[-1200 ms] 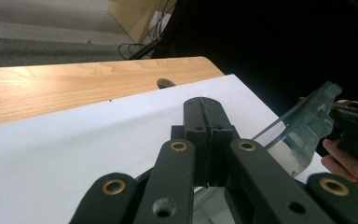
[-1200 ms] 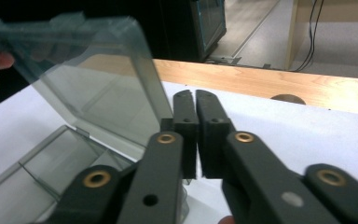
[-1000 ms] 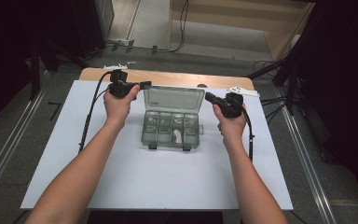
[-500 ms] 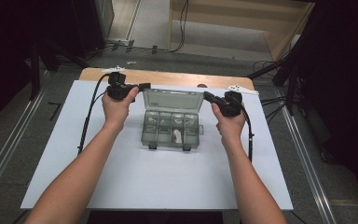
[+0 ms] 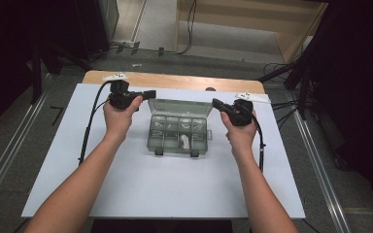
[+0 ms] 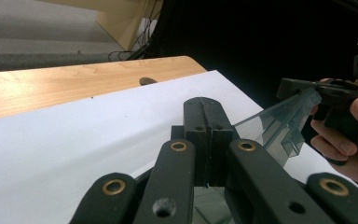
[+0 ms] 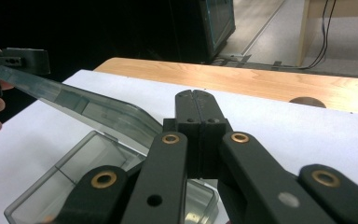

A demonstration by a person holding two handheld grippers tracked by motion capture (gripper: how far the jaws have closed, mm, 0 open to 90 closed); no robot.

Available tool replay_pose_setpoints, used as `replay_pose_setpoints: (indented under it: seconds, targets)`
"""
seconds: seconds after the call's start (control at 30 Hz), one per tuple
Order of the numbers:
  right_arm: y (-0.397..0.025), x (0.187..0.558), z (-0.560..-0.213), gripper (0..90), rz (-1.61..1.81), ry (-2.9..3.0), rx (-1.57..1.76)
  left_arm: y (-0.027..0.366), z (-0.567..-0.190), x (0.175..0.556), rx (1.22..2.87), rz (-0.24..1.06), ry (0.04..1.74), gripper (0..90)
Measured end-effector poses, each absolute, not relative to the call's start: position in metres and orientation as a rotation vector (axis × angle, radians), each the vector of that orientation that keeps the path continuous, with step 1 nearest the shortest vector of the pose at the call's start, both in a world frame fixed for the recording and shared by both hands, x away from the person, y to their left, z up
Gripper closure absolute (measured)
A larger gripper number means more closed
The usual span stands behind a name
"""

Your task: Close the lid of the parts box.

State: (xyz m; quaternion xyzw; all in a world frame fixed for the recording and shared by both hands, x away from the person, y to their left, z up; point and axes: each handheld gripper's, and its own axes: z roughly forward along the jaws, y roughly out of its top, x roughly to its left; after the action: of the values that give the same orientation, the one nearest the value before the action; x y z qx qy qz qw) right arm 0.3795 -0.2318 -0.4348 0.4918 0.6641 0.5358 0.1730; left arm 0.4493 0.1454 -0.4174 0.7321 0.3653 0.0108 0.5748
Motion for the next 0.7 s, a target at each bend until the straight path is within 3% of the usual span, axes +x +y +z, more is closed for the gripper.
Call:
replay_pose_setpoints:
  seconds: [0.7]
  targets:
    - [-0.227, 0.339, -0.451, 87.9, 1.535, 1.894, 1.347, 0.151, -0.44, 0.393, 1.766, 0.057, 0.813, 89.9]
